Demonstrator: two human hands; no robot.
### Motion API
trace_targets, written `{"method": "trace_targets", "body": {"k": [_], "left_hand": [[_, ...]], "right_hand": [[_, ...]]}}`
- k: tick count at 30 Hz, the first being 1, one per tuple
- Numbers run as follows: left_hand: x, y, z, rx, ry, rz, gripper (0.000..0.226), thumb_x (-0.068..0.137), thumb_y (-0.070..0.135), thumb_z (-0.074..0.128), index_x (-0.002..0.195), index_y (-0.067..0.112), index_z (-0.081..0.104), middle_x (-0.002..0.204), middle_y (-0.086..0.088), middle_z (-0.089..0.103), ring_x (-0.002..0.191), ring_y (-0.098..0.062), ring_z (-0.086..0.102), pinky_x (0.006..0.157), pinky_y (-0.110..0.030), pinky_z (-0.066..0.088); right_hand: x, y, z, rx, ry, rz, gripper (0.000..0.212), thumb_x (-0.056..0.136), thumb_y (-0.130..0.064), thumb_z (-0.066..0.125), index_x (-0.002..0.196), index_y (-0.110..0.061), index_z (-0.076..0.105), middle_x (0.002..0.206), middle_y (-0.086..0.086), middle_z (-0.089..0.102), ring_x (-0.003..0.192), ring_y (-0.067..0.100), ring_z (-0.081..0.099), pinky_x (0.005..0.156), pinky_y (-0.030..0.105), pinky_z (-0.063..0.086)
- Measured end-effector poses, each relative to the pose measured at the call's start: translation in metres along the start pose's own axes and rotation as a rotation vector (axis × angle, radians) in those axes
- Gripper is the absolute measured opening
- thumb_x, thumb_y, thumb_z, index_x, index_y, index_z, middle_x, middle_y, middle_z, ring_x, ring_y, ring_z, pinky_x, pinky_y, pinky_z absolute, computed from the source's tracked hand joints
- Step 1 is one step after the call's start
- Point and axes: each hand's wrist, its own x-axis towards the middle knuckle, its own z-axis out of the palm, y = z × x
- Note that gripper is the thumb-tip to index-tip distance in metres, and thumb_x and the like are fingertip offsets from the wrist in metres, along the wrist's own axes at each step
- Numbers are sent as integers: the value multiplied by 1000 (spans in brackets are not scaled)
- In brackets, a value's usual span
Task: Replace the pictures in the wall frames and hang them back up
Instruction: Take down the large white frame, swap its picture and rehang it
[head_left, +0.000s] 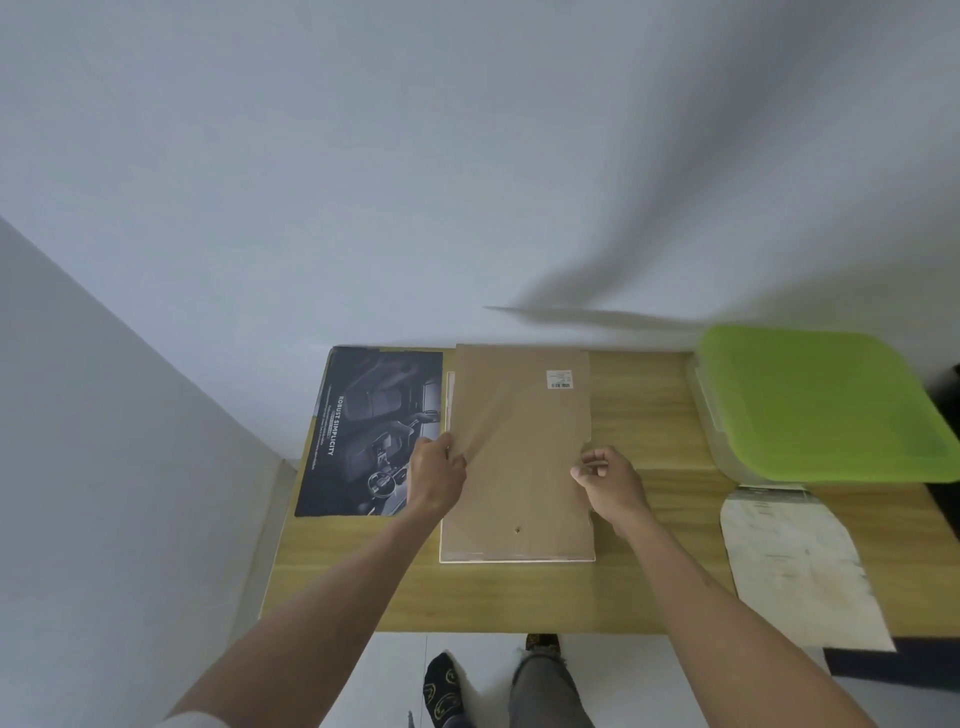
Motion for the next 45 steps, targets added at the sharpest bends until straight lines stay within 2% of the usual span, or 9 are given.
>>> {"method": "trace_targets", "body": {"k": [5, 9, 14, 18, 25, 28, 34, 39, 45], "left_hand": [[-5, 8, 5, -17, -25, 20, 15, 90, 13, 57, 82, 1, 53, 95, -12, 50, 81, -28, 50, 68, -29, 37], [-5, 29, 19, -59, -72, 48, 12, 88, 10, 58, 81, 1, 56, 91, -11, 48, 74, -22, 46, 54, -19, 31], [-9, 74, 54, -42, -163, 102, 7, 85, 10, 67, 87, 4, 68, 79, -4, 53, 70, -19, 50, 60, -22, 37], [-13, 106, 92, -62, -236, 89, 14, 82, 6, 69, 95, 4, 72, 75, 3, 55, 73, -18, 55, 58, -17, 39], [-8, 133, 146, 67, -208, 0, 8, 73, 1, 55, 79, 3, 61, 92, -14, 60, 77, -29, 61, 65, -36, 56], [-11, 143, 154, 101, -174, -11, 5, 74, -2, 51, 74, 1, 55, 93, -15, 57, 77, -32, 59, 64, -37, 54], [-19, 153, 170, 191, -164, 4, 14, 79, -2, 50, 87, -4, 61, 103, -15, 56, 87, -32, 57, 77, -40, 55], [-28, 161, 179, 300, -227, 3, 11, 81, -5, 47, 77, 5, 50, 113, -15, 49, 95, -33, 53, 75, -37, 50], [-29, 162, 180, 405, -228, 46, 13, 83, -8, 48, 77, 2, 51, 115, -17, 49, 99, -35, 54, 78, -42, 53]], "right_hand": [[-4, 4, -13, -16, 38, -11, 15, 90, -21, 68, 104, -19, 63, 108, 1, 66, 101, 19, 61, 76, 27, 43], [4, 8, -38, -120, 66, -15, 22, 92, -22, 65, 112, -14, 64, 114, 2, 67, 97, 17, 59, 80, 24, 40], [28, 25, -87, -226, 96, 6, 31, 94, -20, 62, 123, -9, 62, 126, 6, 65, 116, 25, 59, 87, 25, 41], [45, 45, -120, -292, 81, 9, 45, 92, -21, 65, 134, -8, 57, 136, 8, 59, 125, 26, 55, 100, 29, 41], [69, 74, -142, -358, -18, -50, 59, 91, -20, 60, 147, -11, 42, 142, 9, 51, 132, 26, 48, 110, 39, 41], [73, 82, -141, -454, 8, -104, 59, 95, -21, 57, 149, -5, 38, 145, 12, 47, 137, 27, 41, 115, 35, 32], [77, 92, -138, -561, 30, -135, 57, 100, -24, 48, 151, -3, 32, 151, 17, 35, 142, 32, 30, 117, 39, 27], [81, 97, -136, -660, 46, -200, 48, 100, -21, 47, 143, 0, 40, 145, 14, 41, 132, 34, 35, 110, 38, 34], [78, 100, -130, -751, 79, -225, 45, 100, -18, 48, 141, 0, 42, 145, 13, 42, 130, 33, 37, 109, 39, 37]]}}
